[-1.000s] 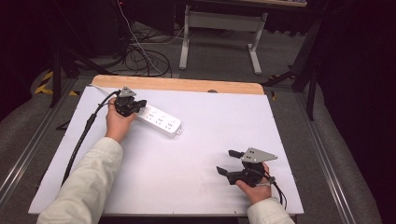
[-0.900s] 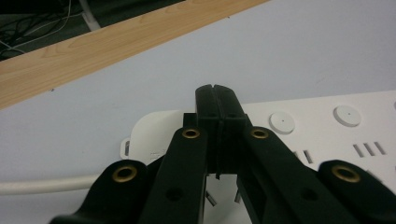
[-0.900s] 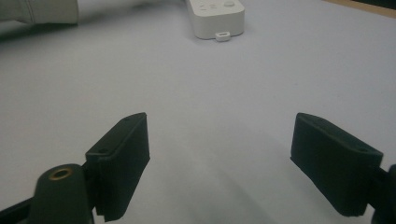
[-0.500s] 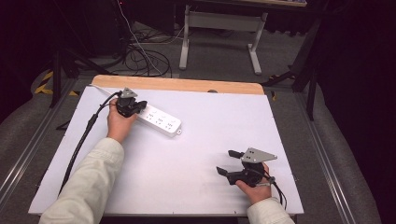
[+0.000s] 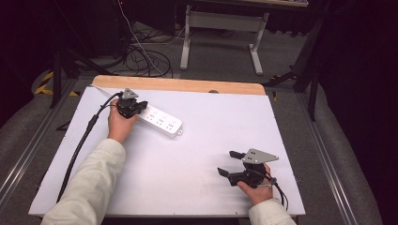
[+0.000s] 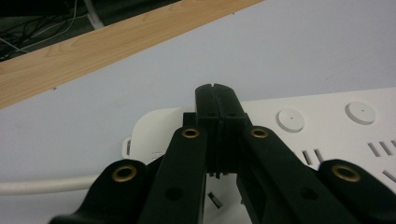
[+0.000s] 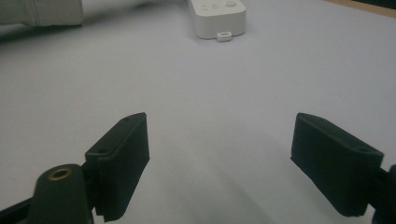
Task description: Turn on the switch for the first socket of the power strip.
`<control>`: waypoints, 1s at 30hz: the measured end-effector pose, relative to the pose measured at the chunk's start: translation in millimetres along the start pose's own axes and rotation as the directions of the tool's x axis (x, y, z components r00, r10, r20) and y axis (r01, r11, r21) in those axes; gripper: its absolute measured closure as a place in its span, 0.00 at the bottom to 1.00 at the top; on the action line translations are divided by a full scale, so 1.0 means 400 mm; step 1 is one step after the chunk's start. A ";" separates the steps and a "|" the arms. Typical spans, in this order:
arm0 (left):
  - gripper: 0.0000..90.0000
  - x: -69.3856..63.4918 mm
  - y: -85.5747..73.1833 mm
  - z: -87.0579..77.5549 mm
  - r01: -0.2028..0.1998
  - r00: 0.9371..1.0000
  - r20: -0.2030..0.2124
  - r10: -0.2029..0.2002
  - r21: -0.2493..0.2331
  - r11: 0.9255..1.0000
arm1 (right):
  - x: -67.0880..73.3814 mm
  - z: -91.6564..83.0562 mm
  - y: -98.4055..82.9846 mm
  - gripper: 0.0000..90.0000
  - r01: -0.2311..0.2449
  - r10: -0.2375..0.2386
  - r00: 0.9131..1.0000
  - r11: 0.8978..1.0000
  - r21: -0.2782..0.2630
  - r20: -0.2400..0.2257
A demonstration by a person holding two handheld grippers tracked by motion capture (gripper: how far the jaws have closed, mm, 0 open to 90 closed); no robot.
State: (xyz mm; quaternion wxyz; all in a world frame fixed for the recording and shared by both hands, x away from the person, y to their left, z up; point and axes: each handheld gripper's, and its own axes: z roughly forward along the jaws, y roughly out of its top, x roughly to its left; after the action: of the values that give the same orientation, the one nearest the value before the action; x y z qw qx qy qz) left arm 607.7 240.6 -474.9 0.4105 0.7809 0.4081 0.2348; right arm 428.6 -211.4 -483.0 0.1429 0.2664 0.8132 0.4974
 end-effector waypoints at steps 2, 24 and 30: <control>1.00 -0.003 -0.003 0.001 0.011 1.000 0.012 -0.011 -0.006 1.000 | 0.000 0.000 0.000 0.22 0.001 -0.001 1.000 1.000 0.000 0.000; 1.00 -0.010 -0.006 0.006 0.029 0.999 -0.018 -0.029 -0.014 0.999 | 0.002 -0.001 -0.001 0.22 0.005 -0.005 1.000 1.000 0.000 -0.007; 1.00 -0.015 -0.005 0.008 0.030 0.999 -0.029 -0.030 -0.006 1.000 | 0.001 0.000 -0.001 0.22 0.006 -0.006 1.000 1.000 0.001 -0.010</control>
State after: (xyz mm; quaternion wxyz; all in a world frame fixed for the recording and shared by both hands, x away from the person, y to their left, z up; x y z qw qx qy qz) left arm 605.6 234.9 -478.6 0.4104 0.7700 0.4249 0.2412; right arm 427.9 -211.3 -483.2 0.1402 0.2617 0.8149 0.4977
